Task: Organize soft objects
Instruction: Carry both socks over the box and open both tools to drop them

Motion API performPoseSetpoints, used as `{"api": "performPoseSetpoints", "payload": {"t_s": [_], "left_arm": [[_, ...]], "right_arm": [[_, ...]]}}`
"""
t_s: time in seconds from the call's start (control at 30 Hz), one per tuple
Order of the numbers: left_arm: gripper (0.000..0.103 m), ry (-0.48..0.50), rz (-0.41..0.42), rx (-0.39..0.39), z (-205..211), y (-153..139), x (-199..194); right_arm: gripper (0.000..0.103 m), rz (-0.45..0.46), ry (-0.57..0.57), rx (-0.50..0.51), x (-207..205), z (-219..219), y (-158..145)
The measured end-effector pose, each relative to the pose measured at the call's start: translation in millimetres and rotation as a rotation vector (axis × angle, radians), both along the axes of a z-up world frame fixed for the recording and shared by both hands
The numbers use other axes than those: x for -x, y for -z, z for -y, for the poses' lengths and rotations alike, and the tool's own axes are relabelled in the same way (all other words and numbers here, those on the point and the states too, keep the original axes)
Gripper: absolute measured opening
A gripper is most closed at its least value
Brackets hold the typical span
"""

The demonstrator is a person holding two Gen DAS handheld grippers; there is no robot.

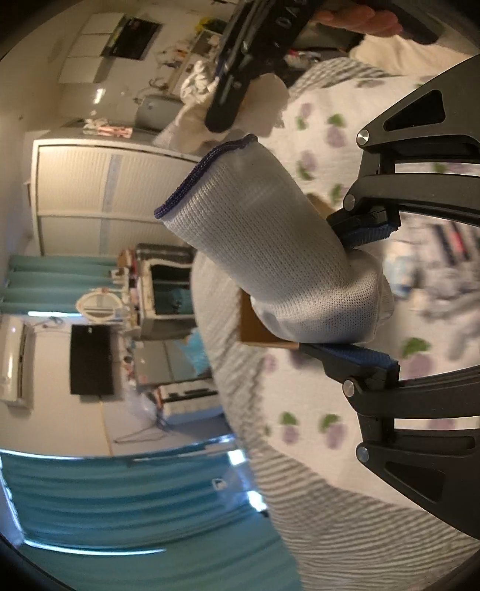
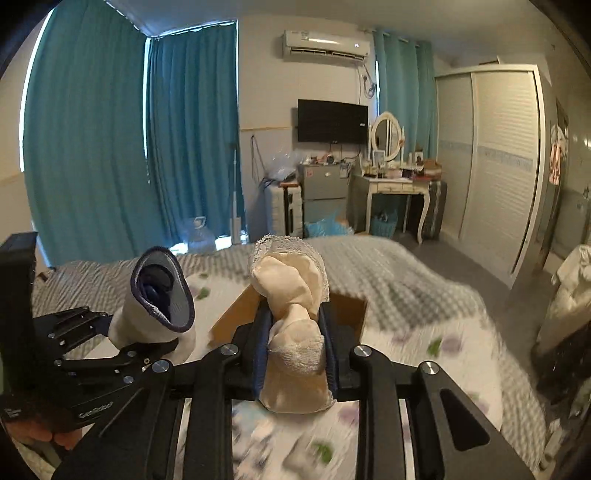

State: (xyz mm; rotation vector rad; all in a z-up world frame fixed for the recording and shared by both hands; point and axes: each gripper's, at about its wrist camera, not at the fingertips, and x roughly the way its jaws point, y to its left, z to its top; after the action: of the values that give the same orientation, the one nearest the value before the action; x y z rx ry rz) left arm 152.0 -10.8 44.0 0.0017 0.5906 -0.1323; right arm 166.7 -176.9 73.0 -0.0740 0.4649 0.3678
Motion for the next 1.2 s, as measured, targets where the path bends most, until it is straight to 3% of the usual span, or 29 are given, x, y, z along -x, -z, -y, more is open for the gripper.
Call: {"api": "performPoseSetpoints", "payload": {"t_s": [0.17,0.37,0.47,0.57,0.6,0.63,0.67,0.7,0.73,0.9,1.07,1.2], "left_arm": [[0.045,0.004,-0.016,-0.058,10.7,12.7,-70.2],[0.045,0.011,-0.098,-0.068,8.7,62.6,-131.3],[0.045,0.016,-0.118,-0.092,10.5,87.2,-150.0],[0.048,0.028,-0.11,-0.114,16.6,94.2,-157.0],[0.054,0.029,-0.1,-0.127,17.8,96.5,-158.5],[0.069,0.026,-0.09,-0.136,19.4,96.4,-159.4],[0.076,0.008,-0.075,-0.145,19.1,96.6,-159.2],[0.083,-0.016,-0.054,-0.15,17.9,95.8,-157.9],[0.083,-0.026,-0.041,-0.149,16.2,94.1,-157.3],[0.083,-0.046,-0.015,-0.133,10.8,69.4,-141.8],[0.083,-0.052,0.067,-0.104,7.1,20.7,-103.5],[0.083,-0.053,0.178,-0.067,4.4,-38.9,-44.9]], "right_arm": [[0.025,-0.056,0.01,-0.002,-79.7,-11.6,18.4],[0.025,-0.191,0.018,-0.012,-161.7,-23.9,85.5],[0.025,-0.237,0.018,-0.008,-183.5,-20.7,112.0],[0.026,-0.241,0.04,-0.038,-196.5,-11.5,125.0],[0.031,-0.235,0.044,-0.05,-198.7,-9.1,126.7],[0.043,-0.226,0.051,-0.06,-199.3,-5.3,127.5],[0.05,-0.215,0.062,-0.061,-199.1,-2.3,128.1],[0.061,-0.198,0.071,-0.058,-197.6,-0.5,126.0],[0.064,-0.182,0.074,-0.056,-195.8,0.6,124.0],[0.067,-0.134,0.093,-0.053,-177.4,4.6,103.2],[0.068,-0.051,0.115,-0.026,-127.0,8.4,46.3],[0.071,0.039,0.103,-0.015,-69.3,11.1,-9.3]]}}
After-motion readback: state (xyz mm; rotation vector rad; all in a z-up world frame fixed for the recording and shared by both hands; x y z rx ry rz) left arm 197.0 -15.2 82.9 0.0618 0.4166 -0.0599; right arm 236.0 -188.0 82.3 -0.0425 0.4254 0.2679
